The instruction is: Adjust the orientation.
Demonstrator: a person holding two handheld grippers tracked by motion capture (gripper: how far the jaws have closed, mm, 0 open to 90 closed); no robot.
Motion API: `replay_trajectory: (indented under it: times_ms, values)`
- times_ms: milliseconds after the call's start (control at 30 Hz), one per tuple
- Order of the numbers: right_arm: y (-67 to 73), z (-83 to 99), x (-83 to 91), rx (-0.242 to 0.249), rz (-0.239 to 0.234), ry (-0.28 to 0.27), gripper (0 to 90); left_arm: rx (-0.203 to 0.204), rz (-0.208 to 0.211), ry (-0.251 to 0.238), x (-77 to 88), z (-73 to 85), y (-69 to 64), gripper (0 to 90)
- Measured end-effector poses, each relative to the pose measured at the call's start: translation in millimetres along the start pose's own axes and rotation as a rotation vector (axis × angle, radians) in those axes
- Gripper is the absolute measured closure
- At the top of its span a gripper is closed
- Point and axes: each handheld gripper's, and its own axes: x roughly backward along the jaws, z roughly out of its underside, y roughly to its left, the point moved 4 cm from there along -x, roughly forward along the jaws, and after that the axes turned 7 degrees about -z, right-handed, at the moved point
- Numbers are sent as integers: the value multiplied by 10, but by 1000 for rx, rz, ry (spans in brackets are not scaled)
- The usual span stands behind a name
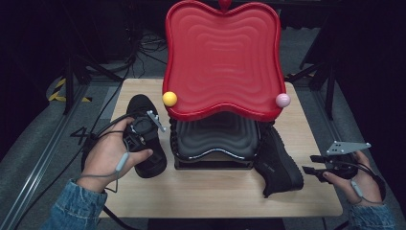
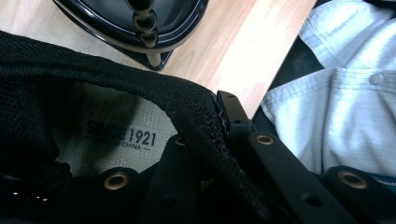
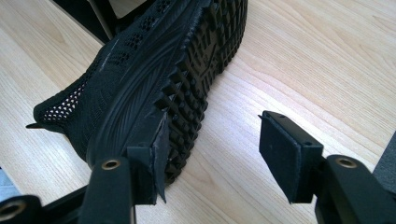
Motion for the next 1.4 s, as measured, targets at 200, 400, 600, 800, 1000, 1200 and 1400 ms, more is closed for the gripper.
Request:
replay_trajectory:
  times_ms: [200,400,600,800,1000,1200,1400]
  values:
    - [-1,1,7,0,0,0,435,-16,-16,2,307,-64,-53,867]
    - [-3,2,14,2,-2,-3,434,-36,-58,-22,671,-124,-109,867]
    - [-2,4,17,3,-3,-4,434,-57,-97,-30,957,-168,-156,867]
    - [1,5,14,1,-6,-1,433,-80,-130,-41,1183,-229,-214,867]
    - [4,4,10,0,-7,1,433,-96,-173,-46,1404,-305,-263,868]
    - [0,5,11,-1,-8,3,432,-122,-199,-45,1635,-408,-337,868]
    - [10,4,47,1,-7,-4,432,-144,-220,-51,1813,-539,-427,868]
